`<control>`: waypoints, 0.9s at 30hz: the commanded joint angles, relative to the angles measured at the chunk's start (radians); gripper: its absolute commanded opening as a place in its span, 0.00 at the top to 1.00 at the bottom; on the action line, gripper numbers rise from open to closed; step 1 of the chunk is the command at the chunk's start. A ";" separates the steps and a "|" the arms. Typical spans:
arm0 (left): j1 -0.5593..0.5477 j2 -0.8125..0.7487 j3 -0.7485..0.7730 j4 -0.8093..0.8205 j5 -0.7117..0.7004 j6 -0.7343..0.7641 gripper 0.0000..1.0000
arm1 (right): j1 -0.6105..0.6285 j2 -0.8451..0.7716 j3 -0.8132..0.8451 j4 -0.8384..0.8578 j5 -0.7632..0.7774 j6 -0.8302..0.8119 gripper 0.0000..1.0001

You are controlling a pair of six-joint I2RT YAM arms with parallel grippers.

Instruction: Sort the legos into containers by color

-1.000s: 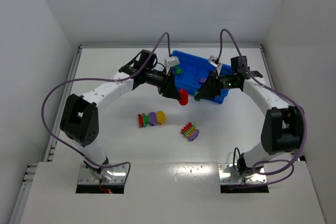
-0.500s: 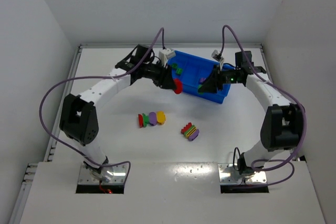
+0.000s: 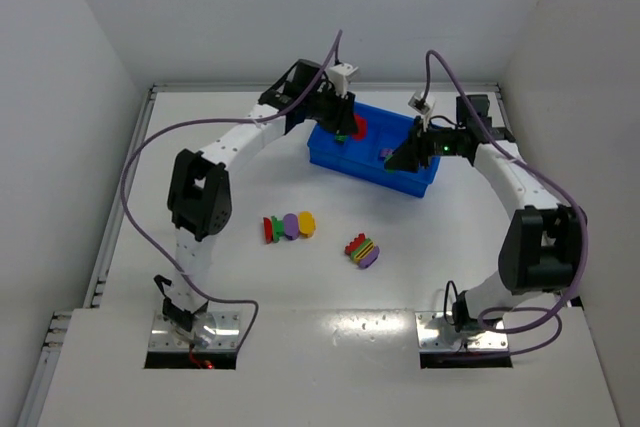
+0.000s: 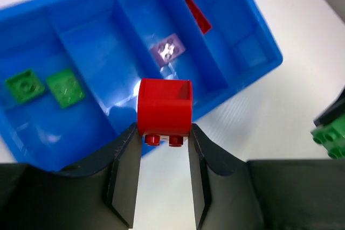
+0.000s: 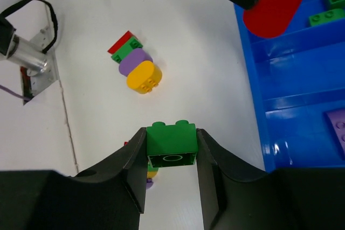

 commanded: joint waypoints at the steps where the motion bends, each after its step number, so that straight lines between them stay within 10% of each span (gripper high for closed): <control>1: -0.040 0.077 0.142 0.025 0.093 -0.026 0.81 | -0.029 -0.072 -0.016 0.047 0.022 -0.001 0.87; 27: -0.212 0.437 0.403 0.255 0.263 -0.192 0.81 | -0.184 -0.348 -0.165 -0.053 0.250 0.066 0.87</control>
